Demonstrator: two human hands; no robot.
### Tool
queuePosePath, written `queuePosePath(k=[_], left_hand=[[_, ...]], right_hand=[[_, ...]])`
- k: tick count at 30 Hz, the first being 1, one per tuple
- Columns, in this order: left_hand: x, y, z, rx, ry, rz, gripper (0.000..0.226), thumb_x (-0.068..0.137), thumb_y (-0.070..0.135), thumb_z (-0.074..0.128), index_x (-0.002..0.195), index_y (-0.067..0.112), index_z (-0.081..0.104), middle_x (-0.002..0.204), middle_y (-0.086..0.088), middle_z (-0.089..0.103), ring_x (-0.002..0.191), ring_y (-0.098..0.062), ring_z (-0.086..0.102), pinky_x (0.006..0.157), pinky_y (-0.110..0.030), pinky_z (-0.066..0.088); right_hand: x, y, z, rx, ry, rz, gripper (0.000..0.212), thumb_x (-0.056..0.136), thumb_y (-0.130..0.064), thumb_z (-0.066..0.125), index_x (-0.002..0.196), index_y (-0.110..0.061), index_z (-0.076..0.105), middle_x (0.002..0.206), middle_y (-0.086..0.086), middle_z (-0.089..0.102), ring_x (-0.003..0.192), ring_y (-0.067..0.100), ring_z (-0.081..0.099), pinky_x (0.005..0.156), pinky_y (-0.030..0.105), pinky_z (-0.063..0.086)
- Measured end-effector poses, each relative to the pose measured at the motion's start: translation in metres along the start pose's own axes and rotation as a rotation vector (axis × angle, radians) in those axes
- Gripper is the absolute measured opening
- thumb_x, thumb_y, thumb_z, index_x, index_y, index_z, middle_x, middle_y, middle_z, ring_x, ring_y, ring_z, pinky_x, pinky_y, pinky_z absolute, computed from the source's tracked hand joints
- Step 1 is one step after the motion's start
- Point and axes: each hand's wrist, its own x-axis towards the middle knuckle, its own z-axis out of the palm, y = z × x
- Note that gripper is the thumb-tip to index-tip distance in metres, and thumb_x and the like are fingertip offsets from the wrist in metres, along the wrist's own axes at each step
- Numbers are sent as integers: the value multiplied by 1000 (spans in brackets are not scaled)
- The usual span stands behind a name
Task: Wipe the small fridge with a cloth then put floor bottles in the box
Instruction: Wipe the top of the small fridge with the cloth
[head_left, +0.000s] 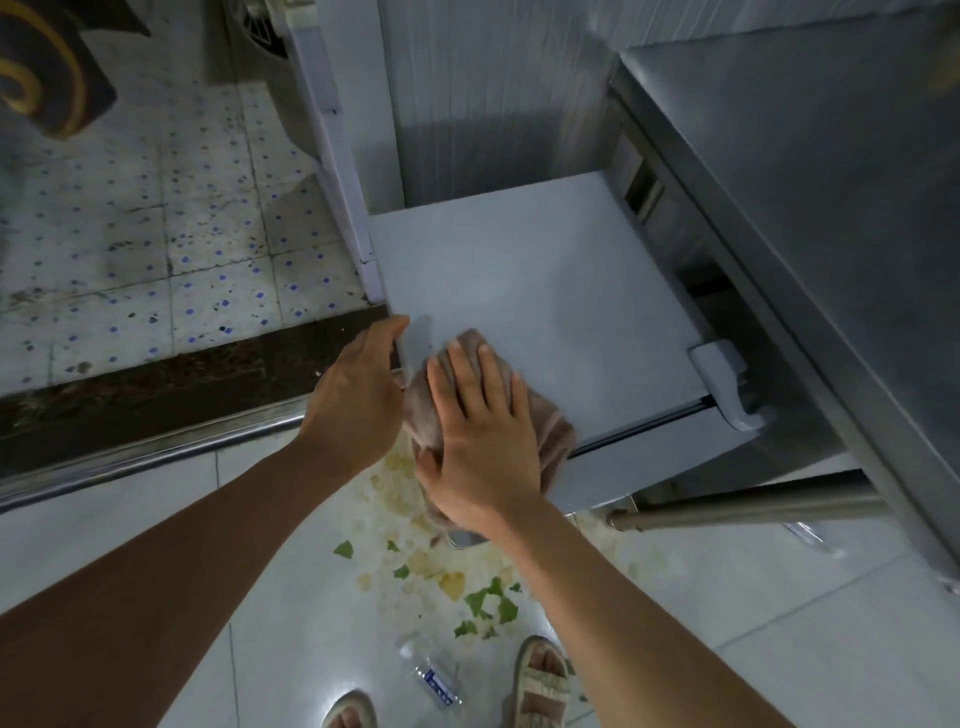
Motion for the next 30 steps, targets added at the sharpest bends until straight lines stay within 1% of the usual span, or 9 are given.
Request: queuePosePath(k=[4, 7, 11, 14, 20, 22, 24, 27, 30], left_hand=[[-4, 16, 14, 65, -21, 57, 57, 83, -5, 51, 137, 10, 41, 135, -13, 52, 125, -30, 48, 105, -49, 38], [-9, 32, 30, 109, -34, 157, 57, 79, -10, 55, 133, 9, 48, 130, -13, 56, 122, -30, 51, 107, -47, 34], [-15, 45, 50, 144, -51, 260, 56, 73, -13, 57, 123, 13, 61, 130, -4, 58, 122, -25, 51, 100, -39, 29], [-18, 45, 58, 191, -41, 213, 54, 76, -9, 55, 122, 19, 61, 135, 2, 53, 125, -21, 44, 102, -40, 25], [-14, 55, 63, 264, -46, 154, 56, 75, -4, 52, 123, 25, 57, 137, 8, 49, 127, -15, 40, 107, -45, 26], [-12, 59, 67, 262, -50, 174, 56, 75, -3, 52, 124, 24, 56, 138, 7, 49, 126, -17, 41, 104, -43, 26], [-11, 61, 72, 260, -67, 200, 55, 77, -2, 53, 126, 23, 55, 139, 5, 48, 126, -18, 40, 103, -42, 26], [-11, 60, 78, 249, -38, 200, 53, 78, 0, 55, 124, 24, 56, 138, 6, 48, 125, -17, 39, 104, -41, 26], [-10, 58, 79, 260, -17, 204, 51, 78, 1, 56, 122, 26, 58, 136, 7, 50, 123, -18, 40, 103, -41, 27]], right_hand=[[-46, 34, -4, 5, 25, 20, 69, 93, -54, 22, 152, -19, 17, 160, 3, 6, 147, 24, -2, 119, 47, 0], [-47, 94, -17, -69, 16, 160, 72, 90, -58, 8, 152, -21, 6, 160, 2, -1, 148, 25, -2, 119, 48, 5], [-43, 171, -38, -218, -13, 257, 75, 88, -60, -4, 152, -21, -2, 161, 4, -4, 147, 22, -4, 116, 44, -12], [-43, 172, -38, -208, -18, 247, 75, 89, -60, -5, 152, -21, 0, 160, 4, -3, 147, 20, -4, 113, 41, -17], [-97, 168, -34, -110, 57, 263, 69, 95, -52, 5, 151, -13, 20, 158, 9, 17, 146, 24, 13, 118, 48, 8], [-101, 169, -35, -95, 40, 268, 72, 94, -54, -2, 151, -14, 16, 158, 8, 14, 147, 24, 10, 118, 49, 5], [-92, 170, -35, -101, 40, 287, 75, 91, -56, -8, 151, -16, 10, 159, 7, 7, 147, 24, 2, 117, 46, -4], [-68, 173, -36, -142, 36, 288, 73, 89, -54, -7, 152, -17, 0, 160, 5, -5, 147, 22, -11, 114, 42, -16], [-49, 181, -39, -150, 38, 258, 70, 93, -52, 1, 152, -15, 6, 160, 6, 1, 147, 25, -8, 116, 45, -12]])
